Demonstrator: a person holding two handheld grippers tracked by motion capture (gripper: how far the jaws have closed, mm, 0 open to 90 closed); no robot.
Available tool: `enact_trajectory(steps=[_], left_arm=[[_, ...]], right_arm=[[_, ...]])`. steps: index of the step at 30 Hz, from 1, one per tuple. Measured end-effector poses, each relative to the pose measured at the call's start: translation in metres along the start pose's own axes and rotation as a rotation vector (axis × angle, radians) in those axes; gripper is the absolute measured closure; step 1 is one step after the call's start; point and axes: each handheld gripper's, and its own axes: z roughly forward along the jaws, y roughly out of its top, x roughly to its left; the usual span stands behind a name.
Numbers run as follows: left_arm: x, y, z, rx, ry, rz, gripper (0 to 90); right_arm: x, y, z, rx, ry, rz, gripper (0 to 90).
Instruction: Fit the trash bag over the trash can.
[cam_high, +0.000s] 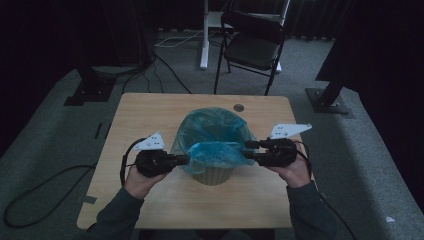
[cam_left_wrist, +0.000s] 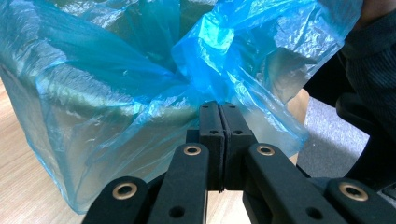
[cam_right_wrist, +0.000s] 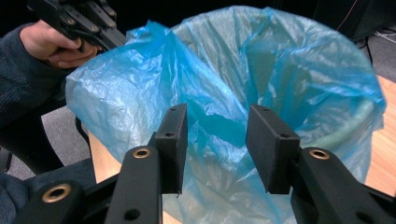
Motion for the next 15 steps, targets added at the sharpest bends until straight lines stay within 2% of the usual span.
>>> enact_trajectory(steps=[2, 5, 8, 10, 13, 15], left_arm=[[0.001, -0.001, 0.0, 0.002, 0.0, -0.002, 88.8], [0.001, -0.001, 0.0, 0.004, 0.002, -0.002, 88.7], [0.001, -0.001, 0.0, 0.006, 0.002, 0.001, 88.7], [0.0, -0.001, 0.0, 0.006, 0.003, 0.005, 88.7], [-0.001, -0.003, 0.001, 0.01, 0.006, 0.01, 88.9], [-0.001, -0.005, 0.0, 0.009, 0.005, 0.009, 89.2]], right_arm=[[-0.003, 0.002, -0.001, -0.003, -0.002, 0.004, 55.8], [-0.011, 0.004, 0.001, -0.009, 0.021, 0.027, 53.3], [-0.016, 0.004, 0.008, 0.007, 0.092, 0.045, 48.5], [-0.016, 0.004, 0.01, 0.019, 0.1, 0.039, 49.2], [-0.01, 0.002, 0.013, 0.03, 0.106, 0.005, 68.8], [-0.007, 0.001, 0.01, 0.032, 0.095, -0.016, 78.1]])
